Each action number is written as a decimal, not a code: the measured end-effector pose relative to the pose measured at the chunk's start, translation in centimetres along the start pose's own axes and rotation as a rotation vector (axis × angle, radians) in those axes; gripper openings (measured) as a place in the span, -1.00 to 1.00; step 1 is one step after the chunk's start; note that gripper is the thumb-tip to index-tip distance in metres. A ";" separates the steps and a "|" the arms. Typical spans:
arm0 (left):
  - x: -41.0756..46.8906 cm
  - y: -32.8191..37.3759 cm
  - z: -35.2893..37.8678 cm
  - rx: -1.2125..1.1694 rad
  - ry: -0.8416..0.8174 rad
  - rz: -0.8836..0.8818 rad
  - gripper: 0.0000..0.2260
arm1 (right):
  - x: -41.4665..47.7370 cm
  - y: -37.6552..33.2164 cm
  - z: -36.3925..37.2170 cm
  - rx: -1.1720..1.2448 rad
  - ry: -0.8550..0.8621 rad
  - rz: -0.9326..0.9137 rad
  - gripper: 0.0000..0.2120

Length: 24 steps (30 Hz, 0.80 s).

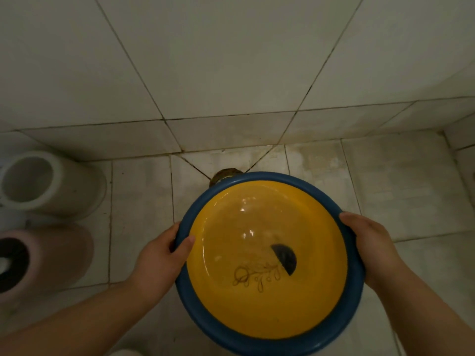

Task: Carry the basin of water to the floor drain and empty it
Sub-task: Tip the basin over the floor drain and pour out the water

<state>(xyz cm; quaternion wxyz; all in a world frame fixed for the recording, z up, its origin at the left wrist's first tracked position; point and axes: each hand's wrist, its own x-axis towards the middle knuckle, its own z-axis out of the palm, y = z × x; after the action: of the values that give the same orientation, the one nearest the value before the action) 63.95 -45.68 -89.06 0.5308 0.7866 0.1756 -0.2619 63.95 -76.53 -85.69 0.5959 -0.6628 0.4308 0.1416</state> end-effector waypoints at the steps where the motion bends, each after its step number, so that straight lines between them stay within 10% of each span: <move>1: 0.0 -0.2 0.1 -0.001 -0.002 -0.004 -0.79 | 0.0 0.1 -0.1 0.003 -0.009 0.005 -0.81; 24: -0.7 -1.4 -0.2 0.012 -0.004 -0.048 -0.79 | 0.5 0.0 0.3 0.034 -0.092 0.027 -0.82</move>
<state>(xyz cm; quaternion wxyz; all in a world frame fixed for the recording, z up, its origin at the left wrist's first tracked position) 62.65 -45.01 -89.59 0.5200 0.7848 0.1920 -0.2772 64.30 -76.49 -86.12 0.6240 -0.6396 0.4145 0.1727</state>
